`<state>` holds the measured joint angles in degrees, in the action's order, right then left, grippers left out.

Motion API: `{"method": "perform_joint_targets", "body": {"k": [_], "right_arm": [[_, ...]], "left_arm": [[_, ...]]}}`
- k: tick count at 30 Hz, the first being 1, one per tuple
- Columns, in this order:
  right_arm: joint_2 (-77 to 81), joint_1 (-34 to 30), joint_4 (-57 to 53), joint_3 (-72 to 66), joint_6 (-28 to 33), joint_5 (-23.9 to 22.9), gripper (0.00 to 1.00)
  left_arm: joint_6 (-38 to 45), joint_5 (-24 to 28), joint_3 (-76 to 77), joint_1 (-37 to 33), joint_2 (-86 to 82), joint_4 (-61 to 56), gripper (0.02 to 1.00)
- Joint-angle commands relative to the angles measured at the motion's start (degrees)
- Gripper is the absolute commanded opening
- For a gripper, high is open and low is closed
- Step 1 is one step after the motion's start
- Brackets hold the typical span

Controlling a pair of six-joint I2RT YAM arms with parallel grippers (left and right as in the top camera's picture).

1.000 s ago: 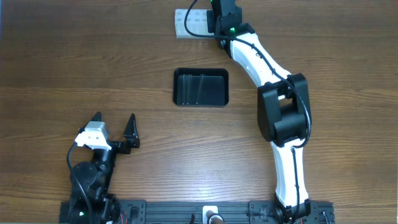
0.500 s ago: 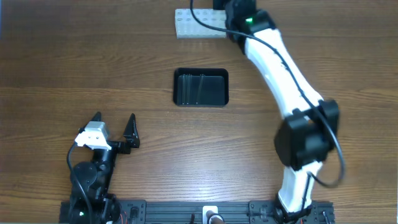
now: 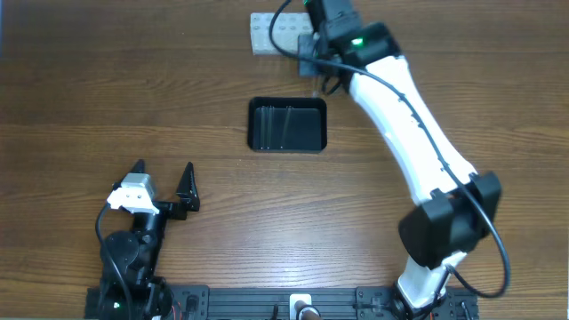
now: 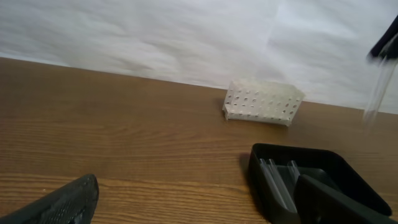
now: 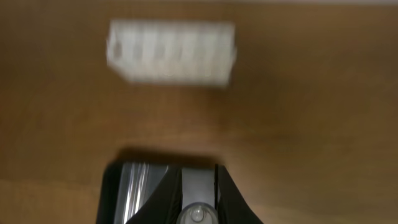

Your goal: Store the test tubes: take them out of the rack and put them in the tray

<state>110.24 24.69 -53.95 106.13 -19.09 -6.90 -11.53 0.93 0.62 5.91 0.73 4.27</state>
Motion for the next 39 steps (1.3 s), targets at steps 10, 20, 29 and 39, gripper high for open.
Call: {"method": "perform_joint_targets", "body": {"k": [10, 20, 29, 39], "right_arm": [[9.81, 1.62, 5.95, -9.14, -8.79, 2.34, 0.106], [12.70, 1.79, 4.28, -9.18, -10.82, 2.58, 0.139], [13.03, 2.75, 4.22, -9.57, -11.10, 2.60, 0.194], [12.11, 2.67, 4.63, -9.55, -10.56, 1.29, 0.467]], "left_arm": [[0.85, 0.57, -0.28, -0.35, -0.35, 0.13, 1.000], [0.85, 0.55, -0.28, -0.35, -0.35, 0.13, 1.000], [0.85, 0.55, -0.28, -0.35, -0.35, 0.13, 1.000], [0.85, 0.55, -0.28, -0.35, -0.35, 0.13, 0.998]]}}
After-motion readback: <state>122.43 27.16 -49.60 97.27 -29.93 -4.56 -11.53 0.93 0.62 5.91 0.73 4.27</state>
